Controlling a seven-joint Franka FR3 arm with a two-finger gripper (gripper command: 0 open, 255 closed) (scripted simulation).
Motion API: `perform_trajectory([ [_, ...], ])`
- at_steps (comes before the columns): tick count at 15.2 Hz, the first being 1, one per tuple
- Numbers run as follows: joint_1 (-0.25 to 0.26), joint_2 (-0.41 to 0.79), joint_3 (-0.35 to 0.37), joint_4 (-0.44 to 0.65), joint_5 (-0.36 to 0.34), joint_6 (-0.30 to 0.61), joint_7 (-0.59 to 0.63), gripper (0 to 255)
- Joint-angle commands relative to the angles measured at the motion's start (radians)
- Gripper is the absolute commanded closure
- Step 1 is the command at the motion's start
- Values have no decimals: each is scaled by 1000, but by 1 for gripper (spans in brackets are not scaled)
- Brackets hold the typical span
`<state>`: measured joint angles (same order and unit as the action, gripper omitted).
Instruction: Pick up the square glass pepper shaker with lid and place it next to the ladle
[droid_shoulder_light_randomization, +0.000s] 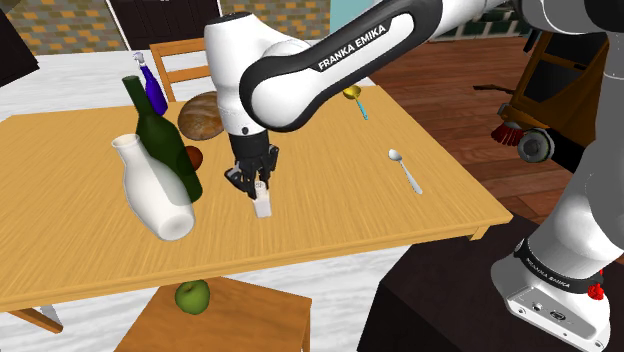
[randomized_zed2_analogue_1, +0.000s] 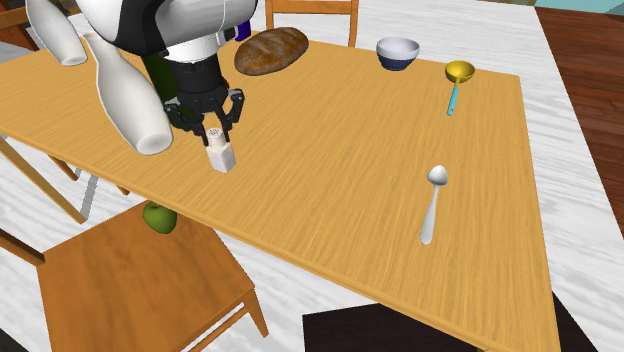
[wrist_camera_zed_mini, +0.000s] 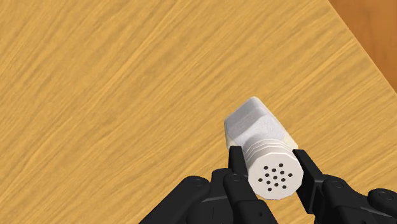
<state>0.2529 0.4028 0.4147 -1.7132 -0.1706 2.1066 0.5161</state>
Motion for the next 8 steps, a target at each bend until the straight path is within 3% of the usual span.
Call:
perform_trajectory([
  [1, -2, -10, 3, 11, 6, -21, -3, 255],
  [8, -5, -41, 10, 64, 22, -102, -14, 255],
])
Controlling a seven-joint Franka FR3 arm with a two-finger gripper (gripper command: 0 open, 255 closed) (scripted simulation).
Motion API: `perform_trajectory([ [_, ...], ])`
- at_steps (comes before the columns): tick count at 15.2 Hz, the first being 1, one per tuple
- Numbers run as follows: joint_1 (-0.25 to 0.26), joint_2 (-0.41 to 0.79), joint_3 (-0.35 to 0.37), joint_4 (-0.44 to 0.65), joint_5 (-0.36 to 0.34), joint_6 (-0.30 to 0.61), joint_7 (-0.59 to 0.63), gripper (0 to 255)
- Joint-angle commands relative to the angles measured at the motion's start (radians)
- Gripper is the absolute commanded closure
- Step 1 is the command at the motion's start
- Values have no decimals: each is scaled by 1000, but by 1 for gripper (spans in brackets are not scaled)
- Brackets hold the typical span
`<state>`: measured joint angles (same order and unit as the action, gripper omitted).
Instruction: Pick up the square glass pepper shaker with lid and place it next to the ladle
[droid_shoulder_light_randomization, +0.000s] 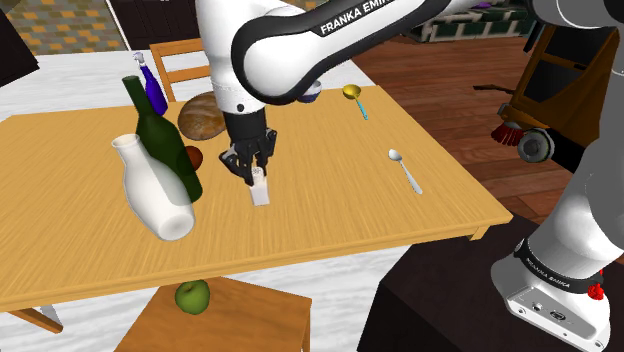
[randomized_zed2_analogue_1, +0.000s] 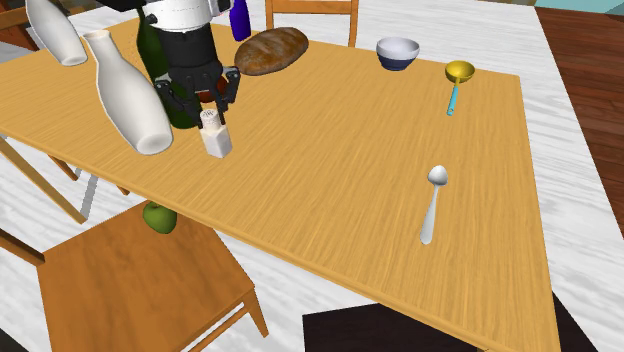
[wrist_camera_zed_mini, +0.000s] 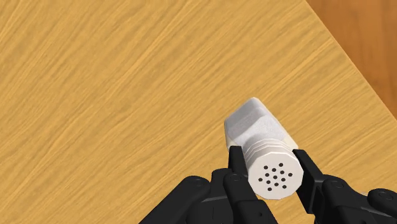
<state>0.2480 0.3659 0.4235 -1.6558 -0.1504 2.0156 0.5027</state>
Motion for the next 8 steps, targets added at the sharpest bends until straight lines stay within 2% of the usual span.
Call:
perform_trajectory([
  [1, 0, -8, 2, 16, 4, -23, -2, 255],
  [8, 1, -27, 7, 84, 15, -109, -9, 255],
])
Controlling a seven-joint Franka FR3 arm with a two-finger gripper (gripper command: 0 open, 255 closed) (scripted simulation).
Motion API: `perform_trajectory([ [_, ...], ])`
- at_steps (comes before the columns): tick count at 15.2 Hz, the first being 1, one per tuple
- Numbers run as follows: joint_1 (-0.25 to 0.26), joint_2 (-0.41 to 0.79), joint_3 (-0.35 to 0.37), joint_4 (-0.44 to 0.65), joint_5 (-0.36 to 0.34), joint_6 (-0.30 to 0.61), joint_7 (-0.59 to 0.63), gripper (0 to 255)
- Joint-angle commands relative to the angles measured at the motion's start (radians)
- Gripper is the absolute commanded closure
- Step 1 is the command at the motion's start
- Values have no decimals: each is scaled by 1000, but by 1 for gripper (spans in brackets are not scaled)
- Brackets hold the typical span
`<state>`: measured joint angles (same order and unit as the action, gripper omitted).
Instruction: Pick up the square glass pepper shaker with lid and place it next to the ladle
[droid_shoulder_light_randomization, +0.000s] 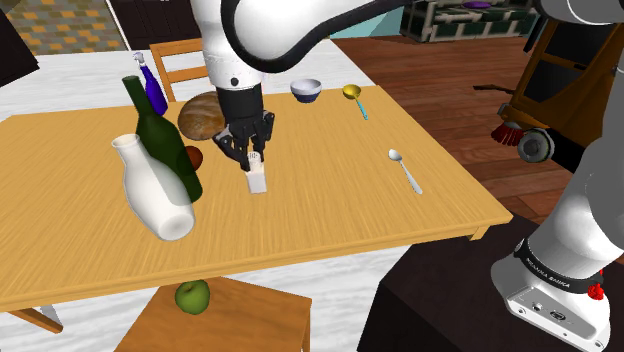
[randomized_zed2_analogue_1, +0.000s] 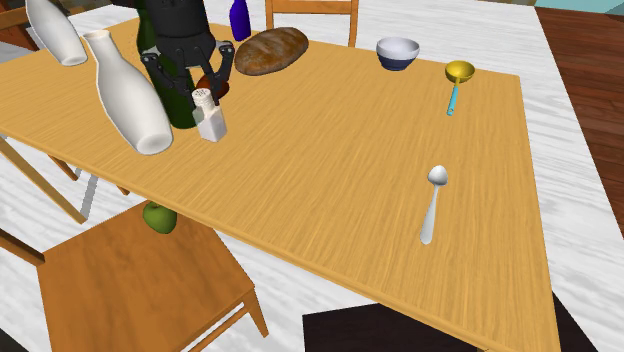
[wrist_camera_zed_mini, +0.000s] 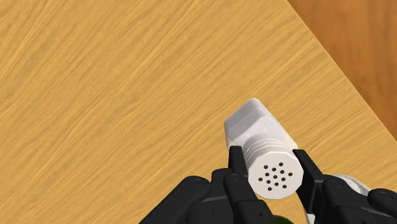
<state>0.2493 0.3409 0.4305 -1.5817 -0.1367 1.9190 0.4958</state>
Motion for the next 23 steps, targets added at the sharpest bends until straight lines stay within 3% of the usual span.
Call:
perform_trajectory([
  [1, 0, -4, 1, 21, 3, -25, -3, 255],
  [13, 10, -8, 6, 167, 8, -174, -8, 255],
  [23, -171, -194, -62, -67, 100, -109, -250, 255],
])
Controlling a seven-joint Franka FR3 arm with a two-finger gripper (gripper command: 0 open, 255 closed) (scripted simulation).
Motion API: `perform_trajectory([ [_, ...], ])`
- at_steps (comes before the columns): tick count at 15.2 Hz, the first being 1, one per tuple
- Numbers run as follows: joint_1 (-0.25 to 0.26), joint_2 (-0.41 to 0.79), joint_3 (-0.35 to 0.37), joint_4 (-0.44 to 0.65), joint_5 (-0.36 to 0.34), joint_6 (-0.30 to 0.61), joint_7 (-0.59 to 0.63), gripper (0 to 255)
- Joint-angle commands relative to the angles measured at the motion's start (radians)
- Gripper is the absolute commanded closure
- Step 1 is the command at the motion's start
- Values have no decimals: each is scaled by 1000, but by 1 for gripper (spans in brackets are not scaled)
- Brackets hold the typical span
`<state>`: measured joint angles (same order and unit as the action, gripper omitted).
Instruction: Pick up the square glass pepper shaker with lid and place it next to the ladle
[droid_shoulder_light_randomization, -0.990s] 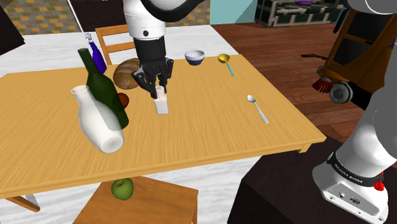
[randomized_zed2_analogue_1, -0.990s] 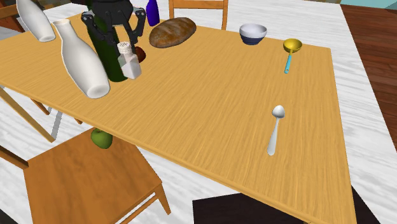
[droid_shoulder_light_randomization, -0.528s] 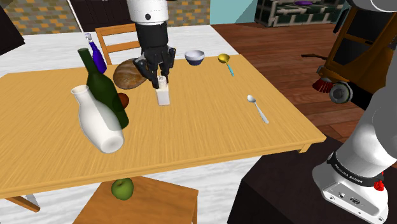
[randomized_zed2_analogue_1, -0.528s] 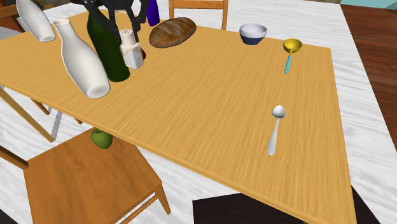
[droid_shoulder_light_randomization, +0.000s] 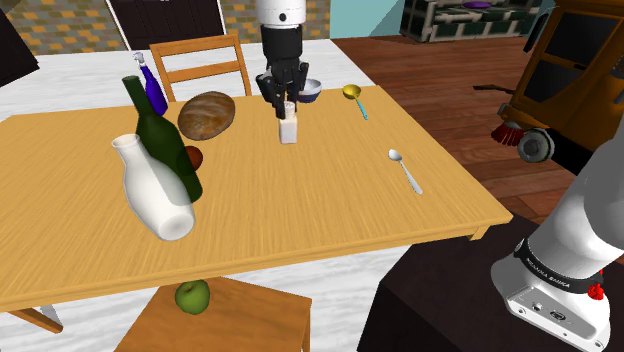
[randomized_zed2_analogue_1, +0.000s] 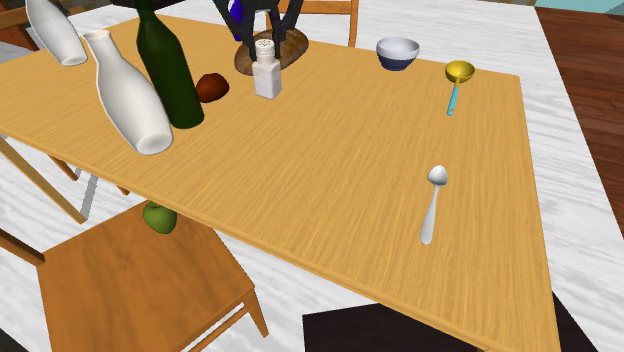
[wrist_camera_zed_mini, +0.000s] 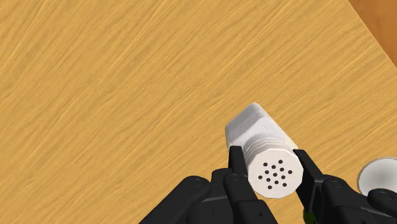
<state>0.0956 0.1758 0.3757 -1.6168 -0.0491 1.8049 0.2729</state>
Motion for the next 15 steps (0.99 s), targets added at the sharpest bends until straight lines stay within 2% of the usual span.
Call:
perform_trajectory([
  [1, -33, -42, -16, -47, 19, 9, -52, 255],
  [8, -128, -101, -88, -115, 49, 20, -224, 255],
  [15, -216, -109, -162, -122, 60, 17, -388, 255],
])
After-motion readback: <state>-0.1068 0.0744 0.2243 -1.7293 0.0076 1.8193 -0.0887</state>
